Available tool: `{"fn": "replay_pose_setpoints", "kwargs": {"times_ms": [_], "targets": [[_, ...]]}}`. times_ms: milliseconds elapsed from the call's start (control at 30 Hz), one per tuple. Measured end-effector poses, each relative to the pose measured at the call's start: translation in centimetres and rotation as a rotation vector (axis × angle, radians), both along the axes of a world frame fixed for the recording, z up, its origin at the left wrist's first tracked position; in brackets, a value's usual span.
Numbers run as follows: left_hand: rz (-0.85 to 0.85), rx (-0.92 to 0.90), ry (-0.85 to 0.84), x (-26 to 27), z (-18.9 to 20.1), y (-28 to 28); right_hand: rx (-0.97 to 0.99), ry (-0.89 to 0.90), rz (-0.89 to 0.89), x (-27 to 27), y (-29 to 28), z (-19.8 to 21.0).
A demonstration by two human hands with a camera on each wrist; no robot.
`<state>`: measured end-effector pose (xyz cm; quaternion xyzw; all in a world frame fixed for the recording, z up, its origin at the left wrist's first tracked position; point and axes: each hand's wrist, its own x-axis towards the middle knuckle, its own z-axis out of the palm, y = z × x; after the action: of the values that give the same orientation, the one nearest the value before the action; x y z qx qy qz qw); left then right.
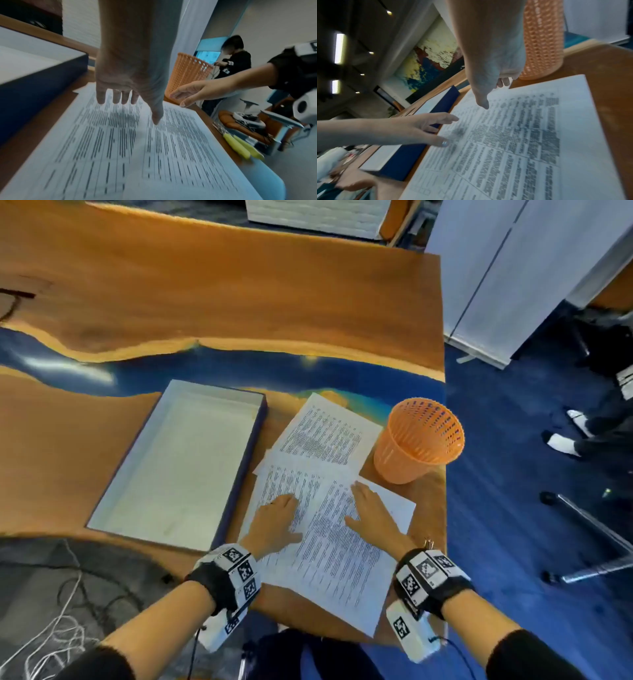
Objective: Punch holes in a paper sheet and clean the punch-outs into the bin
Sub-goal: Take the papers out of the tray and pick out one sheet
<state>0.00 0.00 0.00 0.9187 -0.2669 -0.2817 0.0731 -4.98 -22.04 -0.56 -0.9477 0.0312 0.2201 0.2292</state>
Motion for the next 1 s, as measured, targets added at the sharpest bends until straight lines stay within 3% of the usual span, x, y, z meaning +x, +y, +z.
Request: {"fn": "replay_pose_setpoints", "kwargs": {"times_ms": [133, 367, 600, 833, 1000], "targets": [[0.006, 0.050, 0.031, -1.4, -1.5, -0.6, -0.068, 0.080, -0.160, -1.3, -2.3, -1.1], [-0.035, 0.198, -0.040, -2.8, -2.8, -1.4, -0.131, -0.030, -0.492, -2.3, -6.5, -2.5], [-0.053, 0.230, -0.065, -2.9, -3.4, -1.3, -0.180, 0.075, -0.487, -1.6, -8.3, -2.5], [-0.013, 0.164, -0.045, -2.8, -3.8, -1.2, 0.054, 0.059, -0.570, -1.4, -8.3, -2.9], [0.124, -0.038, -0.021, -2.3, -3.6, -1.1, 0.276, -0.132, -0.596, -2.2, -8.4, -3.2]]}}
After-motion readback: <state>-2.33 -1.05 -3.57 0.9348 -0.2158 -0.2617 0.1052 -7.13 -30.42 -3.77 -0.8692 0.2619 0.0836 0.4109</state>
